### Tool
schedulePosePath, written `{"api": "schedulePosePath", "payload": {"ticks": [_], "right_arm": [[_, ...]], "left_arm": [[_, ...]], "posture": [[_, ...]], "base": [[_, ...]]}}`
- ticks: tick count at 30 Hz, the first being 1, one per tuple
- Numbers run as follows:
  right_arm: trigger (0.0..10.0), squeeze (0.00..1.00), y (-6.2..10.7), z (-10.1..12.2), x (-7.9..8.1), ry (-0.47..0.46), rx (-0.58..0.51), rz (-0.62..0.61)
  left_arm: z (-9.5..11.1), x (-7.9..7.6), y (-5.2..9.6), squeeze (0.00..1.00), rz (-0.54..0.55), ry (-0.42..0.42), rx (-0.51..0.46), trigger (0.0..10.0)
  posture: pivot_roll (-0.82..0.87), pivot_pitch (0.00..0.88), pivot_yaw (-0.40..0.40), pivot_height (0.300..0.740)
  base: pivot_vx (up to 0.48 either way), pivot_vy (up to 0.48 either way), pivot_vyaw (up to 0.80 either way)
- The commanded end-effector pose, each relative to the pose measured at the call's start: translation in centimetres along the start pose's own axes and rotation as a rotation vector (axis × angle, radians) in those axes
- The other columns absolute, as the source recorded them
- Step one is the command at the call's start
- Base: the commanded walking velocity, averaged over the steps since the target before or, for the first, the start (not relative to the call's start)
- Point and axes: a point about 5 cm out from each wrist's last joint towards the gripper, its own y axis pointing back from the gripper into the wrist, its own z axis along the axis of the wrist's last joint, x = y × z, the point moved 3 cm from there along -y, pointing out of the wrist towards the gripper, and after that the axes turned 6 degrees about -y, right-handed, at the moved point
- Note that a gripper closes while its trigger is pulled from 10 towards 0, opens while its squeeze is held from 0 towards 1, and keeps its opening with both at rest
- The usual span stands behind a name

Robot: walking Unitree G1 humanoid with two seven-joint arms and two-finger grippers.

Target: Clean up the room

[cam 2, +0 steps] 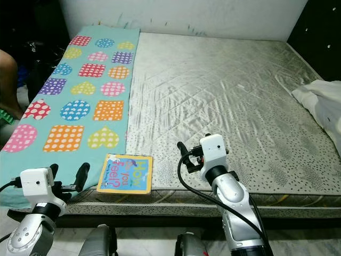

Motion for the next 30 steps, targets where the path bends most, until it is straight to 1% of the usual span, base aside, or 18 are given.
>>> {"api": "schedulePosePath", "payload": {"ticks": [1, 25, 30], "right_arm": [[10.0, 0.0, 0.06, -0.13, -0.27, -0.003, 0.005, -0.01], [10.0, 0.0, -0.1, -0.14, -0.31, -0.014, 0.002, -0.011], [10.0, 0.0, -0.13, -0.16, -0.32, -0.015, 0.003, -0.011]], "left_arm": [[0.0, -0.03, 0.01, 0.0, -0.012, 0.005, -0.001, 10.0], [-0.16, -0.02, -0.18, 0.0, -0.011, 0.004, 0.008, 10.0], [-0.28, 0.04, -0.21, 0.0, -0.002, 0.003, 0.015, 10.0]], "posture": [[-0.09, 0.098, -0.067, 0.652], [-0.09, 0.092, -0.066, 0.652], [-0.09, 0.09, -0.066, 0.652]], "base": [[0.285, 0.0, 0.0], [0.294, 0.0, 0.0], [0.0, 0.0, 0.0]]}}
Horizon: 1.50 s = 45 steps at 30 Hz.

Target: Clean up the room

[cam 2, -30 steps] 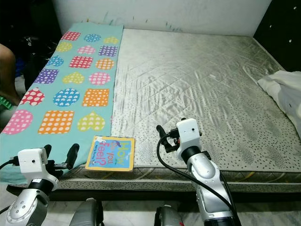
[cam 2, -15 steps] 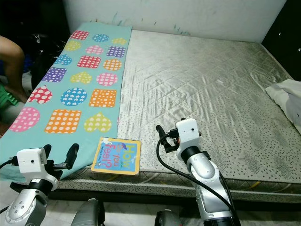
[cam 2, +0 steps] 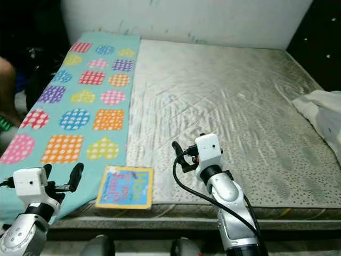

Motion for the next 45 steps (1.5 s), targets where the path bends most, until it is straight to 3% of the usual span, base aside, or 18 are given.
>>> {"api": "schedulePosePath", "payload": {"ticks": [1, 9, 22, 38, 45], "right_arm": [[10.0, 0.0, -0.14, 0.2, 0.11, -0.007, -0.007, 0.002], [10.0, 0.0, -0.09, 0.04, 0.22, -0.006, -0.003, 0.011], [10.0, 0.0, -0.12, 0.1, 0.42, -0.011, -0.013, 0.03], [10.0, 0.0, -0.26, 0.08, 0.27, -0.011, -0.01, 0.022], [10.0, 0.0, -0.4, -0.01, 0.19, -0.02, -0.004, 0.016]], "left_arm": [[-0.13, 0.47, 0.04, 0.0, 0.013, -0.018, 0.014, 10.0], [-0.31, 0.44, 0.02, 0.0, 0.016, -0.019, 0.021, 10.0], [-0.52, 0.48, -0.12, 0.0, 0.024, -0.016, 0.023, 10.0], [-0.16, 0.33, -0.15, 0.0, 0.011, -0.003, -0.008, 10.0], [-0.08, 0.38, -0.2, 0.0, 0.01, -0.002, -0.014, 10.0]], "posture": [[-0.09, 0.09, -0.066, 0.652], [-0.09, 0.083, -0.067, 0.652], [-0.09, 0.071, -0.072, 0.572], [-0.09, 0.065, -0.07, 0.572], [-0.09, 0.068, -0.071, 0.572]], "base": [[0.0, 0.0, 0.0], [0.0, 0.0, 0.0], [0.0, 0.0, 0.0], [0.0, 0.0, 0.0], [0.335, 0.0, 0.0]]}}
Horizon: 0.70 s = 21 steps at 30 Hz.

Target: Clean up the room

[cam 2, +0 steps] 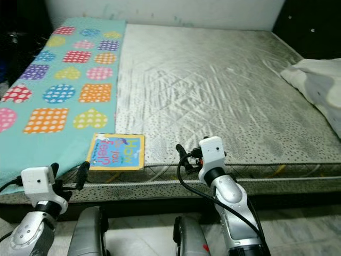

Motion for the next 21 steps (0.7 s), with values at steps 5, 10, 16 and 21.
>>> {"api": "schedulePosePath", "payload": {"ticks": [5, 10, 16, 21], "right_arm": [[10.0, 0.0, -0.18, 0.44, -0.27, 0.004, -0.01, -0.01], [10.0, 0.0, -0.15, 0.45, -0.32, 0.006, -0.011, -0.014], [10.0, 0.0, -0.14, 0.37, -0.34, 0.007, -0.007, -0.014], [10.0, 0.0, -0.15, 0.32, -0.38, 0.008, -0.005, -0.011]], "left_arm": [[0.22, 0.12, 0.07, 0.0, 0.0, -0.003, -0.009, 10.0], [0.22, 0.12, 0.05, 0.0, -0.003, -0.003, -0.007, 10.0], [-0.19, 0.47, 0.05, 0.0, 0.033, -0.006, 0.018, 10.0], [-0.23, 0.47, -0.02, 0.0, 0.032, 0.001, 0.019, 10.0]], "posture": [[-0.09, 0.07, -0.068, 0.572], [-0.09, 0.071, -0.066, 0.572], [-0.09, 0.071, -0.066, 0.572], [-0.09, 0.073, -0.07, 0.572]], "base": [[0.405, 0.0, -0.45], [0.409, 0.0, -0.27], [0.197, 0.0, 0.0], [0.0, 0.0, 0.0]]}}
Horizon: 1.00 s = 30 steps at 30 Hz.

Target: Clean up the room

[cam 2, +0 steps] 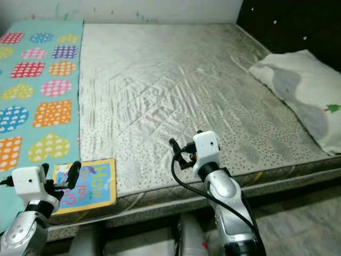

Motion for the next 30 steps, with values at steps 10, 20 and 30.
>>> {"api": "schedulePosePath", "payload": {"ticks": [10, 20, 30], "right_arm": [[10.0, 0.0, 0.14, 0.3, -0.35, 0.006, -0.014, -0.009], [10.0, 0.0, 0.2, 0.36, -0.07, 0.027, -0.021, 0.008], [10.0, 0.0, 0.21, 0.26, -0.14, 0.026, -0.016, 0.003]], "left_arm": [[-0.28, -0.09, 0.13, 0.0, -0.011, 0.006, 0.016, 10.0], [-0.32, -0.13, 0.17, 0.0, -0.01, 0.009, 0.019, 10.0], [-0.35, -0.11, 0.16, 0.0, -0.009, 0.008, 0.023, 10.0]], "posture": [[-0.09, 0.073, -0.07, 0.572], [-0.09, 0.073, -0.07, 0.572], [-0.09, 0.076, -0.068, 0.572]], "base": [[0.0, 0.328, 0.0], [0.0, 0.48, 0.48], [0.0, 0.474, 0.12]]}}
